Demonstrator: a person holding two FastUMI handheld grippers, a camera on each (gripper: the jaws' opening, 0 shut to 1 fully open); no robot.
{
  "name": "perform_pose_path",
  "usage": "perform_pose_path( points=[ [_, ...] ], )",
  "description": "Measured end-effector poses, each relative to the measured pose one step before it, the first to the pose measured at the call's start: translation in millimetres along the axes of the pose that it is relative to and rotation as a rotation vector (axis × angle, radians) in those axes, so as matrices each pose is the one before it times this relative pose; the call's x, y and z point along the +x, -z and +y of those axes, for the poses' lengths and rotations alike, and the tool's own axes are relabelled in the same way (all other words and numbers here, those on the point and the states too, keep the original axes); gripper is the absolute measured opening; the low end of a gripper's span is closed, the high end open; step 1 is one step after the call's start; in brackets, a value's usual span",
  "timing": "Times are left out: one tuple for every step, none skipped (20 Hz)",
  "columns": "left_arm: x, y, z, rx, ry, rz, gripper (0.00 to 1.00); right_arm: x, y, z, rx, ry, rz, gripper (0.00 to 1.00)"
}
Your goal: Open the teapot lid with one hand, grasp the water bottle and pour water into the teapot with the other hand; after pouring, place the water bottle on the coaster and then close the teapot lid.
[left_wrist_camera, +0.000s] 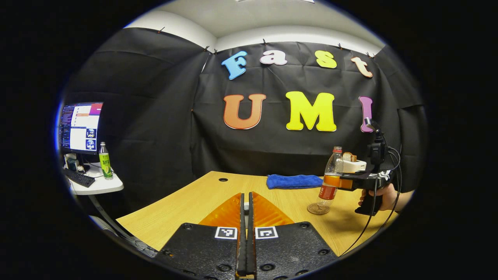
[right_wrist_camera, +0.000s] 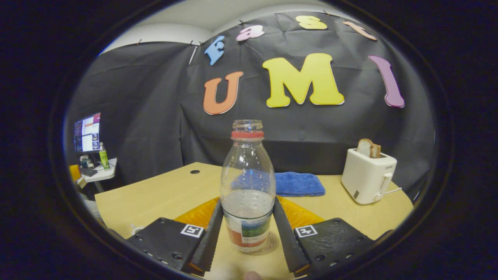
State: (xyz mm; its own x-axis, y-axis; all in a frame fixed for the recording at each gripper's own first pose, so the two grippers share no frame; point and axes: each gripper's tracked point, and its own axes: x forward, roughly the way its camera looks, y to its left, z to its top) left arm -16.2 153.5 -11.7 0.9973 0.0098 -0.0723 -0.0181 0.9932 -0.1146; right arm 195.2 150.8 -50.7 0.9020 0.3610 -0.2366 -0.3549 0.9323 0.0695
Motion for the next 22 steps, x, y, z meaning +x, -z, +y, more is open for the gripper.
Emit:
perform_pose_path(
  points=[
    [1.41, 0.51, 1.12, 0.00186, -0.00077, 0.00118, 0.03, 3.73, 2.35, -2.36, -0.0094, 0.00624, -0.00412, 0.7],
    [0.13, 0.4, 0.38, 0.00145, -0.00002, 0.0012, 0.03, 4.43, 2.78, -0.85, -0.01391, 0.00329, -0.00014, 0.7],
    [0.39, 0.6, 0.27, 0.00233, -0.00305, 0.00132, 0.03, 3.53, 1.79, 0.28, -0.00961, 0.00048, -0.00053, 0.7],
    [1.48, 0.85, 2.02, 0.0034, -0.00737, 0.00257, 0.03, 2.27, 2.24, -0.07, -0.00994, 0.00114, 0.0003, 0.7],
    [0.0, 1.39, 1.35, 0.00204, -0.00316, 0.00273, 0.03, 1.43, 2.38, 0.49, -0.00691, -0.00348, -0.00279, 0.7],
    [0.15, 0.59, 0.82, 0.00076, -0.00332, 0.0016, 0.03, 1.79, 1.53, 0.69, 0.00122, -0.00105, -0.0023, 0.7],
    [0.38, 0.44, 1.08, 0.00007, -0.00321, 0.00119, 0.03, 1.33, 2.51, -0.2, 0.00439, 0.00011, 0.00001, 0.7],
    [0.32, 0.3, 0.37, -0.00042, -0.00092, 0.00007, 0.03, 2.37, 2.67, 0.21, 0.00181, -0.00183, 0.00794, 0.7],
    [0.35, 0.19, 0.27, -0.00141, -0.0022, -0.00055, 0.03, 1.07, 3.36, 0.02, 0.00281, -0.00332, 0.0075, 0.71],
    [0.86, 0.79, 1.12, 0.00015, -0.00324, 0.0006, 0.03, 2.13, 0.67, -0.77, 0.00249, 0.00168, -0.00221, 0.71],
    [0.76, 1.92, 0.57, 0.0023, -0.00369, 0.00648, 0.03, 0.78, 0.93, -1.01, -0.00082, 0.00169, -0.00226, 0.71],
    [0.1, 0.39, 0.21, 0.00458, -0.0021, 0.00192, 0.03, 0.39, 0.85, -1.63, -0.00049, 0.00569, -0.00689, 0.71],
    [-0.9, -0.32, 0.59, 0.00169, -0.00098, -0.00132, 0.03, 0.61, 0.91, -0.92, -0.00094, 0.00385, -0.00199, 0.72],
    [0.6, -1.07, -0.62, -0.00166, 0.00131, -0.00313, 0.03, 1.04, 0.8, -0.17, -0.00695, 0.00671, -0.00076, 0.72],
    [-0.83, -1.46, -1.66, -0.00157, 0.00252, -0.0023, 0.03, 0.14, 0.28, -1.25, -0.00653, 0.00418, -0.00078, 0.72],
    [0.2, -0.1, 0.75, 0.00047, -0.00018, -0.00227, 0.03, -0.07, 1.89, 0.96, -0.00438, 0.00013, 0.00459, 0.72],
    [-0.58, 0.0, 0.43, 0.00052, -0.0008, -0.00058, 0.03, -0.8, 1.0, 1.5, -0.00011, -0.00334, -0.00474, 0.74],
    [-0.61, -0.74, -0.36, -0.00054, -0.00025, -0.00023, 0.03, -0.75, -0.2, -0.43, -0.00175, 0.0049, -0.00185, 0.75],
    [0.69, -0.38, 0.71, -0.00054, -0.00034, 0.00008, 0.03, -0.89, 0.25, -1.34, -0.0039, 0.00376, -0.00303, 0.75],
    [-0.42, 0.43, -0.63, 0.00036, 0.00079, -0.00096, 0.03, -1.05, 0.87, -0.42, -0.00554, 0.00286, -0.00038, 0.76],
    [-0.55, -1.34, 0.03, 0.00068, -0.00008, -0.00095, 0.03, 0.35, 0.98, 0.11, -0.00332, 0.00041, 0.00243, 0.8],
    [0.19, 0.61, -0.79, 0.00086, 0.0007, -0.0016, 0.03, -0.39, -0.07, 0.58, -0.00128, -0.00207, 0.00227, 0.82]
  ],
)
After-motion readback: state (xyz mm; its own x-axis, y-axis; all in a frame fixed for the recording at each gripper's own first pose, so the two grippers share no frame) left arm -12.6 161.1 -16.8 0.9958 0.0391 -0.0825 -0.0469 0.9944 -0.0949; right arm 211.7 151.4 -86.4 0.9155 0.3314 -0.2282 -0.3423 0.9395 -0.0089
